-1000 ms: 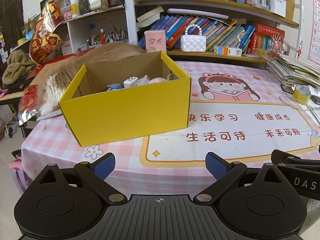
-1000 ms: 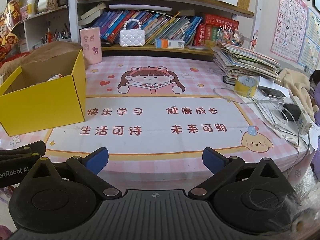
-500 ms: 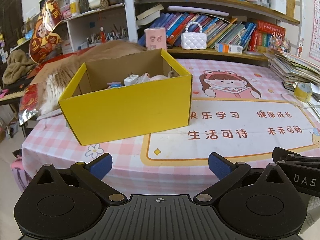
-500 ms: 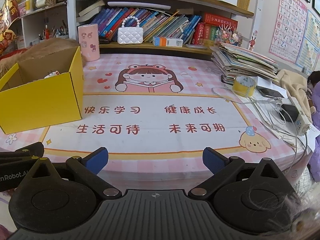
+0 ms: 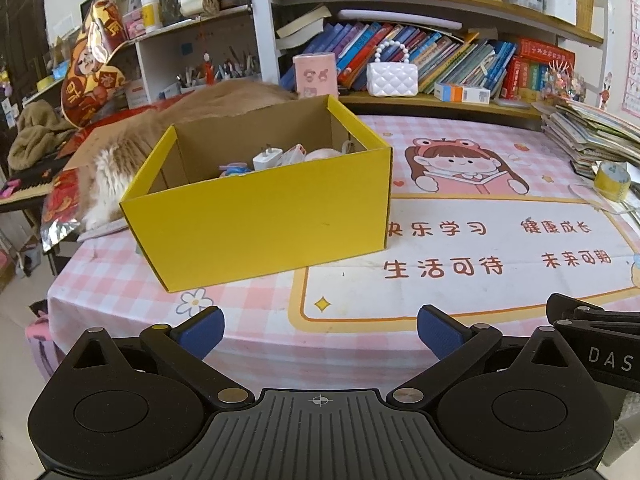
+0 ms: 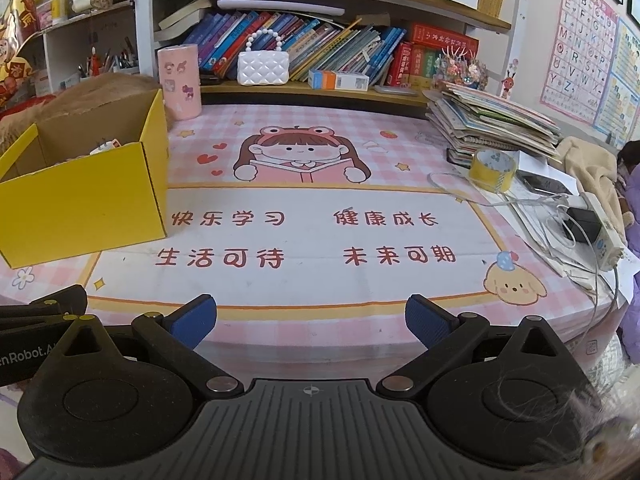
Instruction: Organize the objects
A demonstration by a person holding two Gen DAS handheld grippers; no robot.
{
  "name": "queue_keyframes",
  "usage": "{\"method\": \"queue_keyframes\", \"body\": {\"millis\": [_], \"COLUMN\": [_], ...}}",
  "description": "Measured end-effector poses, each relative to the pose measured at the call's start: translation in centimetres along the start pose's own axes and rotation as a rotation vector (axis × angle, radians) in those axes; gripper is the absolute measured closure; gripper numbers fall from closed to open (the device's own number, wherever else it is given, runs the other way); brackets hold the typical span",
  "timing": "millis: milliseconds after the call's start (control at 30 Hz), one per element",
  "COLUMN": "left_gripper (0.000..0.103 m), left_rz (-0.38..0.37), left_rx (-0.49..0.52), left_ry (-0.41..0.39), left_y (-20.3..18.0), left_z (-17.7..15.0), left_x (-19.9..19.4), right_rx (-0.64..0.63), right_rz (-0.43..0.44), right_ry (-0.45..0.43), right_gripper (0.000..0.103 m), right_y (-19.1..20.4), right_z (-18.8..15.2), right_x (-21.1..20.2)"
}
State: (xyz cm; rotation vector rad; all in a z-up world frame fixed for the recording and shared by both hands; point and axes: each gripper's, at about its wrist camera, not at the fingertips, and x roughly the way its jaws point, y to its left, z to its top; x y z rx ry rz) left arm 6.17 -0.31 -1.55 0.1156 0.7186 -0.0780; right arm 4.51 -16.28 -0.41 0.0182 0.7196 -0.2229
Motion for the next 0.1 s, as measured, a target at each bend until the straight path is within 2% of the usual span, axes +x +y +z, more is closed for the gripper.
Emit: {"method": "queue_keyframes", "body": {"millis": [100], "left_gripper": [0.000], "left_rz": [-0.010], "left_rx": [-0.003], "left_ry": [0.006], "left_y": [0.07], "left_z": [0.05], "left_x": [0.26], "right_rx": [0.004], "right_rz": [0.002], "right_ry": [0.011], "right_gripper": [0.002], "right_y": [0.03], "right_z": [0.12], "right_x": [0.37]}}
